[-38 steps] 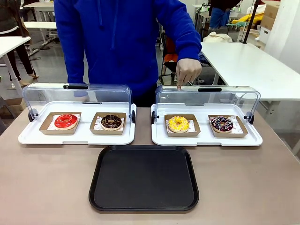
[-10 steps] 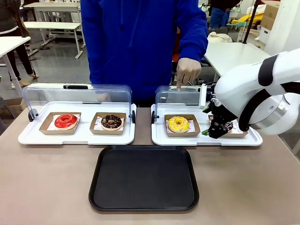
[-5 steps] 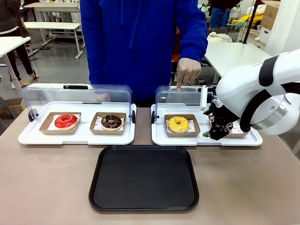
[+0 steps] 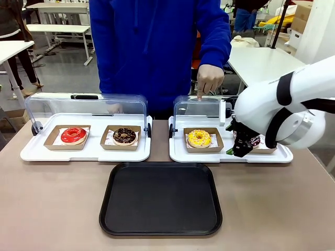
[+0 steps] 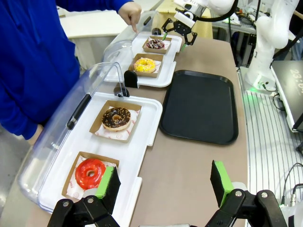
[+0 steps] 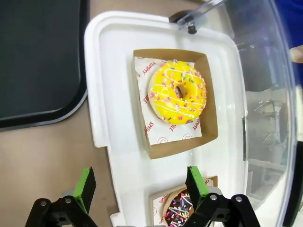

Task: Move the third donut from the left to the tray.
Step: Pick up the Paper togo box containing the Donut indicated by the person and place it on the Handle tray.

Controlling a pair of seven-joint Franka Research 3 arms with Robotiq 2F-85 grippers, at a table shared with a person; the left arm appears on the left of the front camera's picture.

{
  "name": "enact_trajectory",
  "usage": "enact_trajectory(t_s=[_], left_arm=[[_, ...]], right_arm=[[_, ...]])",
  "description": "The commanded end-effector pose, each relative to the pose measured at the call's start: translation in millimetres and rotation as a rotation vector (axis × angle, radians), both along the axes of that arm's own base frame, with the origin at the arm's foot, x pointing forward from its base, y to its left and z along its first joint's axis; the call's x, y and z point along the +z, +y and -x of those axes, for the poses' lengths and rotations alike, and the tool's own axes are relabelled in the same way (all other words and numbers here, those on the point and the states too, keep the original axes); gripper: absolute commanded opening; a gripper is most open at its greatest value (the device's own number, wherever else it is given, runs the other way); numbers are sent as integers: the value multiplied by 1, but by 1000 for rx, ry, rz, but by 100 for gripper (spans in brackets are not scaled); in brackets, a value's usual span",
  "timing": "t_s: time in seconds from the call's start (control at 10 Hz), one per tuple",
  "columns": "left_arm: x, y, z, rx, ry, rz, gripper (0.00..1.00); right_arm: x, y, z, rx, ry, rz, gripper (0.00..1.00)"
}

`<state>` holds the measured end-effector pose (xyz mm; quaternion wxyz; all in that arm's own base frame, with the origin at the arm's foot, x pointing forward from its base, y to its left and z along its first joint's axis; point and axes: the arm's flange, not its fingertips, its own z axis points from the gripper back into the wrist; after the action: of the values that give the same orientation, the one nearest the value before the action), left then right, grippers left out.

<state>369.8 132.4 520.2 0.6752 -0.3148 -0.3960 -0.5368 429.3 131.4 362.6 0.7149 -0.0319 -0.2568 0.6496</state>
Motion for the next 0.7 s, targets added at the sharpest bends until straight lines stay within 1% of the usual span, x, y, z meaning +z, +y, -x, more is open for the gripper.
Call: enact_trajectory(t_s=[0.0,0.1,0.4,0.6], left_arm=[[2,0,1,-12,-7,-2,100],[2,0,1,-12,-7,-2,100],[2,0,1,-12,-7,-2,100],[2,0,1,-12,-7,-2,100]], right_arm=[[12,19,-24,-3,33,51,100],[8,24,-32,-3,30,69,100],[-9,39,-54,42,61,111,100],[-19,49,-58,68,80,124,100]])
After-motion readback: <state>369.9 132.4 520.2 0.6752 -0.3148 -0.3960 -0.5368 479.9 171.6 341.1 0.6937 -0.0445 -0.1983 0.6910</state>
